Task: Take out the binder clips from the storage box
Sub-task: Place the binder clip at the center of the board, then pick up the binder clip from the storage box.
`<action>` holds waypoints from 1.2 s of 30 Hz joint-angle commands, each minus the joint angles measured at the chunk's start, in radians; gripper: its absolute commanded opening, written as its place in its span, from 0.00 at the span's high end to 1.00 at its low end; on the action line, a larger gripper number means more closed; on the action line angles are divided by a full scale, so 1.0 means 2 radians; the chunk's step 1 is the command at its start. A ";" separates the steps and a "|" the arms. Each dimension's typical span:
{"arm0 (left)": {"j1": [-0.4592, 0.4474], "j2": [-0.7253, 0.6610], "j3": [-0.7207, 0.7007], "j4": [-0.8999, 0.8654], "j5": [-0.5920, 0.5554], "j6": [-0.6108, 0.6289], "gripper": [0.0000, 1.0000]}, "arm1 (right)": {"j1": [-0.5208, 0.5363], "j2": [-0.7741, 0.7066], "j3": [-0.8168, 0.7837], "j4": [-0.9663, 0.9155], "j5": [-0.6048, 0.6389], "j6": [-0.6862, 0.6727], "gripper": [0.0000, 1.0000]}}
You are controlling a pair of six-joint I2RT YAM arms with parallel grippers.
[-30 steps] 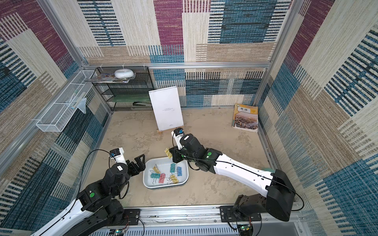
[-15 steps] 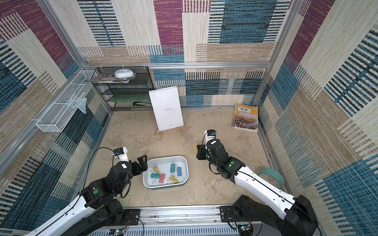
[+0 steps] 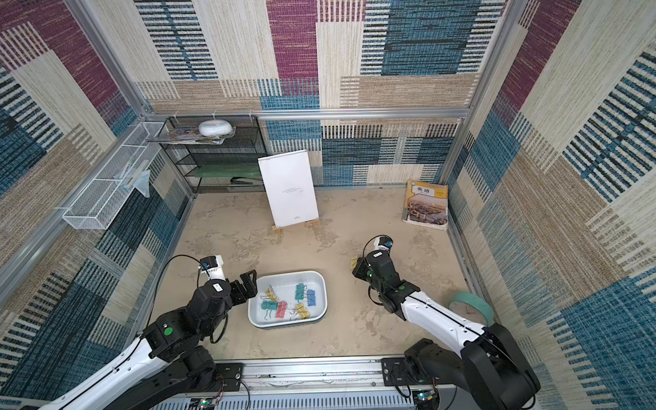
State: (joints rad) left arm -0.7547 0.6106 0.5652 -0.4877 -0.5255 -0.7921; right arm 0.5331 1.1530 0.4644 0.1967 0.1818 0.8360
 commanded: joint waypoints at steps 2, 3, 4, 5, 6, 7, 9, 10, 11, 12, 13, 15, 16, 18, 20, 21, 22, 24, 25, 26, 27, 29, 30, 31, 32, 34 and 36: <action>0.000 0.004 0.004 0.006 -0.003 0.009 0.01 | -0.009 0.028 -0.016 0.063 0.008 0.026 1.00; 0.000 0.005 0.004 0.006 -0.003 0.009 0.01 | -0.011 0.036 -0.019 0.071 0.007 0.030 1.00; 0.000 0.006 0.004 0.006 -0.004 0.008 0.01 | -0.013 0.045 -0.024 0.080 0.004 0.033 1.00; 0.000 0.008 0.004 0.006 -0.004 0.008 0.01 | -0.015 0.055 -0.026 0.089 0.000 0.038 1.00; 0.000 0.009 0.004 0.007 -0.004 0.009 0.01 | -0.016 0.063 -0.027 0.095 -0.002 0.040 1.00; 0.000 0.010 0.004 0.007 -0.004 0.009 0.01 | -0.017 0.073 -0.028 0.100 -0.004 0.042 1.00; 0.000 0.011 0.005 0.007 -0.004 0.009 0.01 | -0.017 0.088 -0.024 0.104 -0.008 0.040 1.00; 0.000 0.012 0.005 0.006 -0.004 0.010 0.01 | -0.017 0.094 -0.020 0.102 -0.009 0.038 1.00; 0.000 0.012 0.005 0.007 -0.004 0.010 0.01 | -0.017 0.099 -0.017 0.099 -0.009 0.036 1.00; 0.000 0.013 0.005 0.007 -0.004 0.010 0.01 | -0.017 0.101 -0.015 0.099 -0.009 0.034 1.00; 0.000 0.013 0.005 0.007 -0.004 0.010 0.01 | -0.017 0.105 -0.014 0.099 -0.009 0.033 1.00; 0.000 0.014 0.005 0.008 -0.003 0.010 0.01 | -0.017 0.106 -0.009 0.092 -0.012 0.028 1.00; 0.000 0.014 0.006 0.008 -0.003 0.011 0.01 | -0.017 0.105 -0.005 0.083 -0.016 0.027 0.91; 0.000 0.015 0.006 0.009 -0.002 0.010 0.01 | -0.017 0.100 0.004 0.065 -0.023 0.017 0.73; 0.000 0.017 0.006 0.009 -0.001 0.011 0.01 | -0.017 0.092 0.009 0.052 -0.031 0.011 0.53; 0.000 0.017 0.007 0.009 0.000 0.011 0.01 | -0.017 0.086 0.010 0.047 -0.035 0.007 0.51; 0.000 0.018 0.007 0.009 0.002 0.012 0.01 | -0.017 0.079 0.011 0.043 -0.045 -0.005 0.49; -0.001 0.020 0.008 0.010 0.003 0.012 0.01 | -0.016 0.066 0.017 0.018 -0.046 -0.017 0.46; -0.001 0.022 0.009 0.009 0.004 0.013 0.01 | -0.015 0.060 0.019 0.006 -0.046 -0.020 0.46; -0.001 0.024 0.009 0.011 0.007 0.015 0.01 | -0.014 0.053 0.020 0.004 -0.053 -0.029 0.46; -0.001 0.027 0.010 0.012 0.009 0.017 0.01 | -0.011 0.046 0.022 -0.001 -0.062 -0.039 0.46; -0.001 0.036 0.012 0.014 0.014 0.019 0.01 | 0.004 0.032 0.033 -0.019 -0.069 -0.053 0.46; -0.001 0.041 0.015 0.014 0.016 0.021 0.01 | 0.014 0.027 0.041 -0.029 -0.072 -0.064 0.46; -0.001 0.048 0.016 0.014 0.018 0.021 0.01 | 0.029 0.023 0.053 -0.043 -0.070 -0.075 0.46; -0.001 0.053 0.018 0.014 0.021 0.022 0.01 | 0.046 0.021 0.067 -0.060 -0.064 -0.086 0.46; -0.001 0.063 0.022 0.014 0.024 0.023 0.01 | 0.080 0.022 0.094 -0.086 -0.054 -0.102 0.48; -0.003 0.067 0.023 0.014 0.026 0.022 0.01 | 0.111 0.030 0.116 -0.102 -0.052 -0.111 0.49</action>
State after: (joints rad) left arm -0.7578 0.7364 0.6014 -0.4744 -0.4866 -0.7582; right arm 0.7044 1.2026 0.6586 0.0807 0.0677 0.6811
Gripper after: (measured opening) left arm 0.992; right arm 0.517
